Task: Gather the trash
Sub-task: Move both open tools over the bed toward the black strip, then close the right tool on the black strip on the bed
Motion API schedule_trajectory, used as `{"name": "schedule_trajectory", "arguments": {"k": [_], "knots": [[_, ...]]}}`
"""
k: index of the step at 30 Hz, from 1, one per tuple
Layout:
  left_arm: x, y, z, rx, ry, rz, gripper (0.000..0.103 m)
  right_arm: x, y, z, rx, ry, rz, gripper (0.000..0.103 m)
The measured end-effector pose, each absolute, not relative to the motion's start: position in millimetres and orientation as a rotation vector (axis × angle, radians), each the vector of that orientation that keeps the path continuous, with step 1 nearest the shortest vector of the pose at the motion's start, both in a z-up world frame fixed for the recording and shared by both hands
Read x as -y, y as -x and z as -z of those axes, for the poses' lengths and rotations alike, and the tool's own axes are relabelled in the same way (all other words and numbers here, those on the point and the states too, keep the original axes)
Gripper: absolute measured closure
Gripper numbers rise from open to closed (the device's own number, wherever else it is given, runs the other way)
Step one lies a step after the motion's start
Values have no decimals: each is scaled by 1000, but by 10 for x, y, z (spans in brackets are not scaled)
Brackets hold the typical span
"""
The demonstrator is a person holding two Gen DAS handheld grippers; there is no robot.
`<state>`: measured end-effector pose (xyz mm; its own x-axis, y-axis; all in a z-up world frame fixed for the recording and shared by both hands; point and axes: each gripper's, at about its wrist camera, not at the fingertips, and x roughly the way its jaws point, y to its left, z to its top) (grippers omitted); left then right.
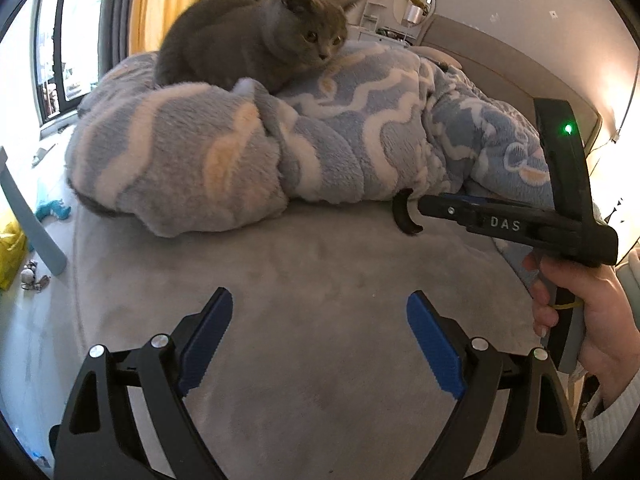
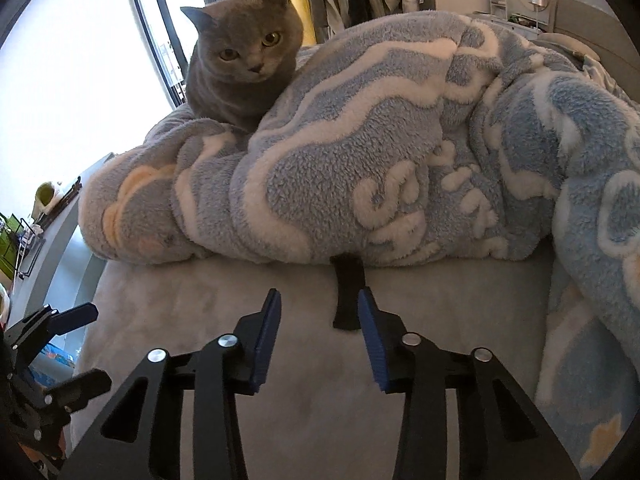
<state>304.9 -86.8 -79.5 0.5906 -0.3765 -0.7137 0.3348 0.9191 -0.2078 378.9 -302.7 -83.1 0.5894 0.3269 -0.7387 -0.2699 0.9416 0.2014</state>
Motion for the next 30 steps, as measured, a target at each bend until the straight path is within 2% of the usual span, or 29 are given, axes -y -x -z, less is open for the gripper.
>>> {"name": "schedule_trajectory", "arguments": {"k": [3, 20, 30], "knots": [[964, -3100, 853, -871, 40, 436, 12, 3015, -3836, 843, -879, -63, -349, 71], [1385, -3327, 1037, -927, 21, 574, 12, 2904, -4274, 996, -917, -32, -341, 71], [1742, -3438, 1162, -929, -24, 636, 23, 2951, -4441, 1078, -945, -69, -382, 78]]}}
